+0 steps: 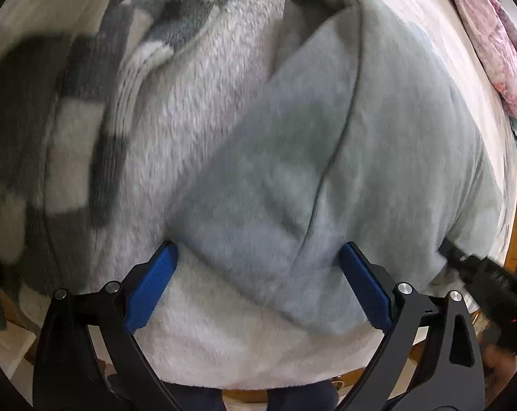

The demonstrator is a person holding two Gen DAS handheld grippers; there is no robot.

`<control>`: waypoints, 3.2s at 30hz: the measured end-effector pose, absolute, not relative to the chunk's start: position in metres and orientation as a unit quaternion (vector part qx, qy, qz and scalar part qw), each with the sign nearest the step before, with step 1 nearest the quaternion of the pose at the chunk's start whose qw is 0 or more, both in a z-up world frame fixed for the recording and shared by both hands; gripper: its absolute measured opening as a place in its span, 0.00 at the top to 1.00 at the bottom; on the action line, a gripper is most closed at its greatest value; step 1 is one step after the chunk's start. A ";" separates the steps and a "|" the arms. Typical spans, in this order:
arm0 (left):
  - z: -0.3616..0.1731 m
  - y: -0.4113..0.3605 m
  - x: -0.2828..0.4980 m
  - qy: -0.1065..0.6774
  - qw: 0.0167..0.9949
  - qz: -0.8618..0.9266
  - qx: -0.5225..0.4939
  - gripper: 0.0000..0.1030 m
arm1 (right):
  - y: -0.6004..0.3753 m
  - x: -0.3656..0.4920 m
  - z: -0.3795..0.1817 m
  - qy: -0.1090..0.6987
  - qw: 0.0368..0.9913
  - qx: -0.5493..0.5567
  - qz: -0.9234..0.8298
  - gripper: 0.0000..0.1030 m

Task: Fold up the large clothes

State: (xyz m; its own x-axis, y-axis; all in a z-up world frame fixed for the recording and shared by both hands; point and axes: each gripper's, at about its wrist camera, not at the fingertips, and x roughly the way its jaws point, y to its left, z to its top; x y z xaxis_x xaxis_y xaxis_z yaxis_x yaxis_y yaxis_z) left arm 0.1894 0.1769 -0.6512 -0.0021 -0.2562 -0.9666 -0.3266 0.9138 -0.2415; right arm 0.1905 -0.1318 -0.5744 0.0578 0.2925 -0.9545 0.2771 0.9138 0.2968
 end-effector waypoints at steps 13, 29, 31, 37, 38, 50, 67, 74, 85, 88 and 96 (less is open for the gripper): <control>-0.660 0.128 0.185 0.673 0.708 0.057 -0.204 0.21 | -0.135 0.182 -0.587 0.676 0.705 0.211 0.042 1.00; -0.615 0.085 0.155 0.621 0.736 0.058 -0.263 0.85 | -0.154 0.190 -0.584 0.686 0.691 0.181 0.135 1.00; -0.603 0.081 0.157 0.604 0.745 0.048 -0.280 0.86 | -0.157 0.191 -0.582 0.686 0.690 0.179 0.150 1.00; -0.526 0.025 0.163 0.559 0.794 -0.005 -0.237 0.86 | -0.176 0.198 -0.553 0.651 0.723 0.170 0.160 0.97; -0.516 0.022 0.166 0.553 0.800 -0.012 -0.234 0.86 | -0.186 0.201 -0.547 0.642 0.729 0.177 0.157 0.96; -0.461 -0.139 0.198 0.529 0.825 -0.150 -0.129 0.88 | -0.302 0.212 -0.534 0.617 0.749 0.225 0.091 0.92; -0.568 -0.275 0.176 0.591 0.781 -0.200 -0.031 0.93 | -0.394 0.220 -0.496 0.600 0.761 0.213 0.128 0.60; -0.571 -0.252 0.180 0.582 0.787 -0.199 -0.051 0.93 | -0.365 0.220 -0.522 0.619 0.702 0.272 0.226 0.39; -0.525 -0.206 0.156 0.563 0.799 -0.198 -0.069 0.29 | -0.349 0.218 -0.524 0.630 0.715 0.238 0.188 0.87; -0.511 -0.161 0.161 0.553 0.815 -0.141 -0.100 0.25 | -0.368 0.209 -0.522 0.634 0.726 0.220 0.152 0.88; -0.560 -0.098 0.222 0.593 0.780 -0.044 -0.192 0.24 | -0.396 0.205 -0.581 0.674 0.702 0.219 0.068 0.72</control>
State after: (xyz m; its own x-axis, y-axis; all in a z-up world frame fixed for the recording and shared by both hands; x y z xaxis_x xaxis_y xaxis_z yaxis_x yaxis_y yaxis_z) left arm 0.2225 -0.0983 -0.5601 0.2917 -0.2966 -0.9094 -0.1601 0.9222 -0.3521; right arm 0.2048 -0.3958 -0.5808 0.0820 0.3908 -0.9168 0.2005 0.8946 0.3993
